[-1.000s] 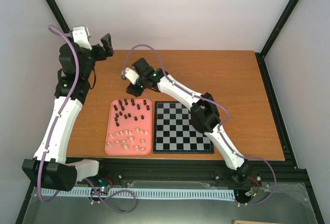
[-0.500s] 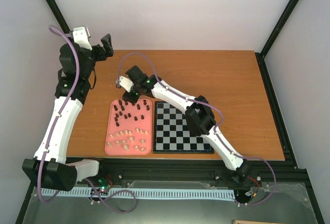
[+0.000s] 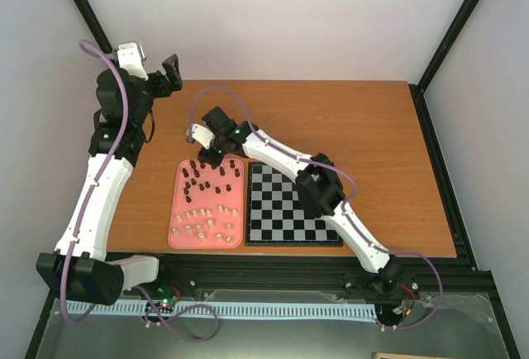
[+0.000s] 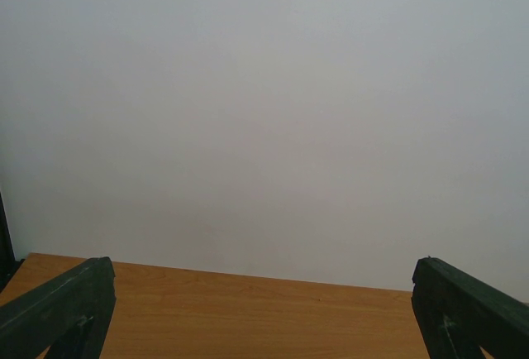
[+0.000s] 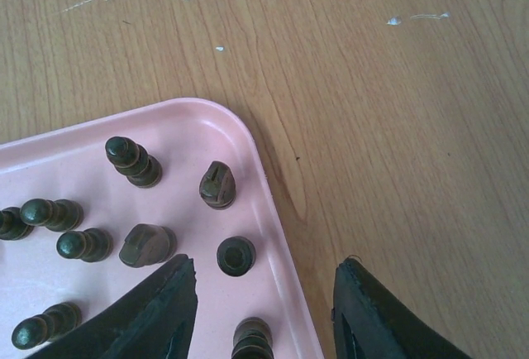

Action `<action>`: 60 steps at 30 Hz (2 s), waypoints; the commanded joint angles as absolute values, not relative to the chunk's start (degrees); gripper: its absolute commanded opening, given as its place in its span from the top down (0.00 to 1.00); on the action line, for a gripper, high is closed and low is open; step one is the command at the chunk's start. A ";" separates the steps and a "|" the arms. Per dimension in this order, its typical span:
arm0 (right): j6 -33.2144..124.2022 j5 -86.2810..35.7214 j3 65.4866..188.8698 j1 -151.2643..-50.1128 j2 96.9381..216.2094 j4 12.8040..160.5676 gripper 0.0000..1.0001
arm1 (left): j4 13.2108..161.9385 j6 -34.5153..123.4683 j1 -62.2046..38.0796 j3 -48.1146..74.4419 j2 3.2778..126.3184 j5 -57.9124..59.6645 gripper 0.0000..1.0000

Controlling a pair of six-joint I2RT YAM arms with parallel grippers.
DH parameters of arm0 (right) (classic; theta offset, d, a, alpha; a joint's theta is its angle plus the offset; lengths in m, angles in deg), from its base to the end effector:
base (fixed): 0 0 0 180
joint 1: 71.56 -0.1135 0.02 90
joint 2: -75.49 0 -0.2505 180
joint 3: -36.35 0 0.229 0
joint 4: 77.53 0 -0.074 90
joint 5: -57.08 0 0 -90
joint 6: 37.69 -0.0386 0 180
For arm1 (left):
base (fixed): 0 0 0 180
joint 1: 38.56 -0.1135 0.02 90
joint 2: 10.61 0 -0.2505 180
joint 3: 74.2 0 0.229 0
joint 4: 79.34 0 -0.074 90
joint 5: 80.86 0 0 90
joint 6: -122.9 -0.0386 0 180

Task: Set up the chess pieces on the board
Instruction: Pick up the chess piece from the storage box.

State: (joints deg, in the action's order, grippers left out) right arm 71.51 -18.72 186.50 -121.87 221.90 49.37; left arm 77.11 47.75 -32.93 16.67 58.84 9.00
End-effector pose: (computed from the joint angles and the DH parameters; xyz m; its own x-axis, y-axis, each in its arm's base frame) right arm 0.3310 0.4137 0.1825 -0.1788 -0.7146 -0.6763 -0.9602 0.2765 -0.0384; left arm 0.2565 -0.0254 0.4275 -0.0615 -0.2515 -0.9659 0.0877 0.9626 -0.2562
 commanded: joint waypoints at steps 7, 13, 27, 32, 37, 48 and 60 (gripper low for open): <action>73.28 -18.16 188.92 -123.10 223.65 48.97 0.54 | 79.05 47.91 -32.65 17.20 59.03 9.89 0.00; 73.53 -18.37 189.04 -123.33 224.27 48.79 0.54 | 79.00 47.93 -32.67 17.20 59.09 9.92 0.00; 73.48 -18.51 189.41 -123.33 225.23 48.96 0.58 | 79.04 47.83 -32.67 17.11 59.35 9.97 0.00; 73.49 -18.30 189.83 -123.37 225.85 48.94 0.59 | 79.02 47.75 -32.67 17.04 59.28 10.11 0.00; 73.55 -18.06 190.49 -123.42 226.31 48.61 0.59 | 78.97 47.74 -32.67 17.11 59.44 10.15 0.00; 73.74 -18.40 190.75 -123.42 226.49 48.79 0.67 | 78.92 47.39 -32.65 17.11 59.52 10.52 0.00; 73.89 -18.15 190.85 -123.42 226.53 48.78 0.77 | 78.78 47.40 -32.67 17.04 59.44 11.07 0.00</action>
